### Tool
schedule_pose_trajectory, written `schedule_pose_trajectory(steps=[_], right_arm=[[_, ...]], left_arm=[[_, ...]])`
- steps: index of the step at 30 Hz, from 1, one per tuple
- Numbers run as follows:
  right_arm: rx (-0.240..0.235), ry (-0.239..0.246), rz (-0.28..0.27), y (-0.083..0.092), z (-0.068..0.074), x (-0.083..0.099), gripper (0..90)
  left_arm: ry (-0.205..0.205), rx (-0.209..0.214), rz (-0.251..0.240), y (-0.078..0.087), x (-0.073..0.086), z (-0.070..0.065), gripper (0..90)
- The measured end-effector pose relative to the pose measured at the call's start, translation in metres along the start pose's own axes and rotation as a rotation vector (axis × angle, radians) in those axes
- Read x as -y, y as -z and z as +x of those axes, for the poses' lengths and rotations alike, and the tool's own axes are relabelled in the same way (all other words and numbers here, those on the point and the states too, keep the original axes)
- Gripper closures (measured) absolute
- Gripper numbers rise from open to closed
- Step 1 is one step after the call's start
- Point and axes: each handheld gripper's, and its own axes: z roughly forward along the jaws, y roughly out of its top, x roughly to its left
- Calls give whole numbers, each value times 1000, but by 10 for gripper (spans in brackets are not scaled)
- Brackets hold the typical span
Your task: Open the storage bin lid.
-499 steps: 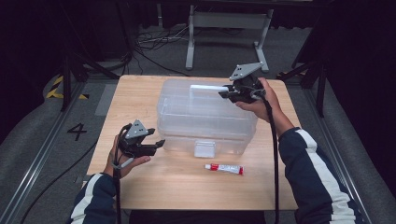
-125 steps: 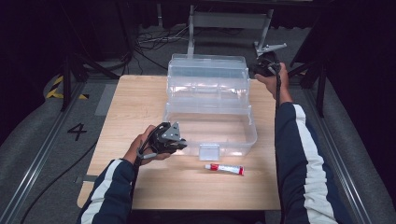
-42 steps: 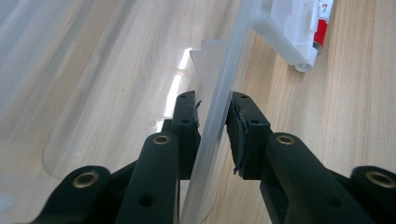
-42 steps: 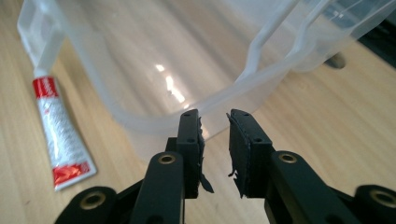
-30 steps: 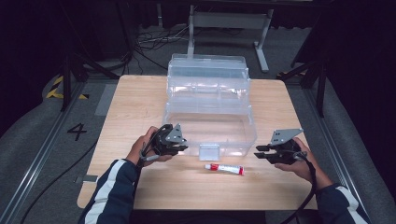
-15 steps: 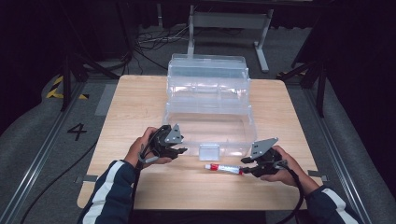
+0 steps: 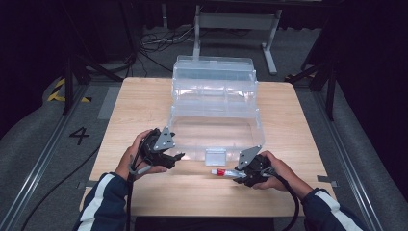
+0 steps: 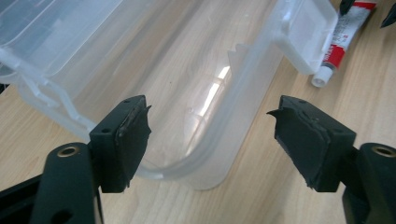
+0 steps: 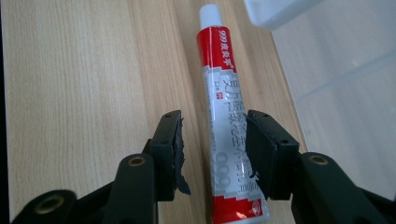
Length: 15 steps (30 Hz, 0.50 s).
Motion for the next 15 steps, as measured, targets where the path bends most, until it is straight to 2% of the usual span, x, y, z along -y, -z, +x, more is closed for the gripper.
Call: schedule_pose_trajectory(steps=[4, 6, 8, 9, 11, 13, 14, 15], right_arm=[[4, 11, 15, -5, -1, -6, 569], [4, 20, 22, -8, -2, -8, 565], [2, 17, 29, -10, -3, -9, 556], [4, 12, 35, -11, -3, -10, 557], [1, 11, 43, -12, -3, -11, 556], [-2, 16, 62, -17, -3, -14, 552], [-2, 16, 62, -17, -3, -14, 552], [-6, 18, 64, -18, -3, -15, 552]], left_arm=[[23, -15, -15, 17, 11, -4, 249], [30, -14, -14, 20, 14, -5, 247], [44, -14, 5, 24, 27, -7, 245], [44, -14, 5, 24, 27, -7, 240], [57, -26, 41, 23, 38, -8, 234], [88, -7, 72, 21, 54, -9, 234], [88, -7, 72, 21, 54, -9, 233], [100, 3, 84, 19, 61, -10, 233]])
